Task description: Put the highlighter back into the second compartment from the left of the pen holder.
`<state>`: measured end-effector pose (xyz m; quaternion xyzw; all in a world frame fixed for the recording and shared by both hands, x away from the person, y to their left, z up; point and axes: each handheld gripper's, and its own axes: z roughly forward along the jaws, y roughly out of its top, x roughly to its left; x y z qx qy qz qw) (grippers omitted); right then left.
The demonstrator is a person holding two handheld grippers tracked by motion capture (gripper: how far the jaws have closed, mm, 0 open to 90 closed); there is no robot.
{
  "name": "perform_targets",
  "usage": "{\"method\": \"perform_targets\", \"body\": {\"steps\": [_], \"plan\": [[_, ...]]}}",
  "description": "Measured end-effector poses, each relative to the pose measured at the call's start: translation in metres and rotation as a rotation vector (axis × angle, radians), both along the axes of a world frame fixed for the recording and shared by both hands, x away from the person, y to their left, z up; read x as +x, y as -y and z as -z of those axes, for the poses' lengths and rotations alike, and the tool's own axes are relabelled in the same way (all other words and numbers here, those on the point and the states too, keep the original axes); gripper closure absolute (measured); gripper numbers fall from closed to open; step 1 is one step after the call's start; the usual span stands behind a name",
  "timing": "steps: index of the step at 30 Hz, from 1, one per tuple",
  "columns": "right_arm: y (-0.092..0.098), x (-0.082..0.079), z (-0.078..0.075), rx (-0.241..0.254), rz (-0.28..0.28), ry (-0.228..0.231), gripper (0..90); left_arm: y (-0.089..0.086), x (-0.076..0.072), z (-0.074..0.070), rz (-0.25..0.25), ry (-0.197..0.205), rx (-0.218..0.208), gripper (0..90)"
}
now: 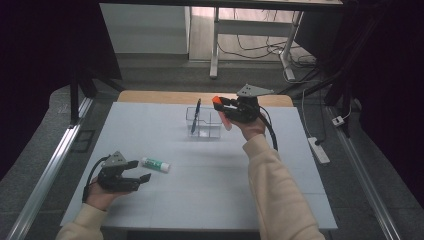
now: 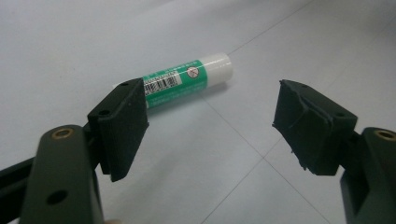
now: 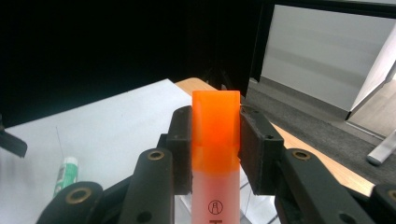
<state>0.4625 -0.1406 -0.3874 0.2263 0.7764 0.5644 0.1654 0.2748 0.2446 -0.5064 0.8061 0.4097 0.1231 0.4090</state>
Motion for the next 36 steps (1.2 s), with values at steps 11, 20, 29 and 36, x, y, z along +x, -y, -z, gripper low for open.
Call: {"method": "perform_targets", "body": {"steps": [11, 20, 29, 36], "plan": [[-0.005, 0.012, 0.000, 0.028, 0.023, -0.013, 66.8, 0.000, 0.000, 0.000, 0.001, -0.002, -0.001, 25.8], [-0.011, 0.022, 0.000, 0.028, 0.040, -0.020, 66.8, -0.002, 0.001, 0.001, 0.000, -0.003, -0.003, 25.8], [-0.022, 0.032, -0.001, 0.038, 0.052, -0.029, 66.8, -0.001, 0.001, 0.001, 0.000, -0.004, -0.004, 25.8], [-0.036, 0.040, 0.000, 0.049, 0.047, -0.032, 66.8, -0.002, 0.001, 0.001, 0.001, -0.004, -0.005, 25.8]]}}
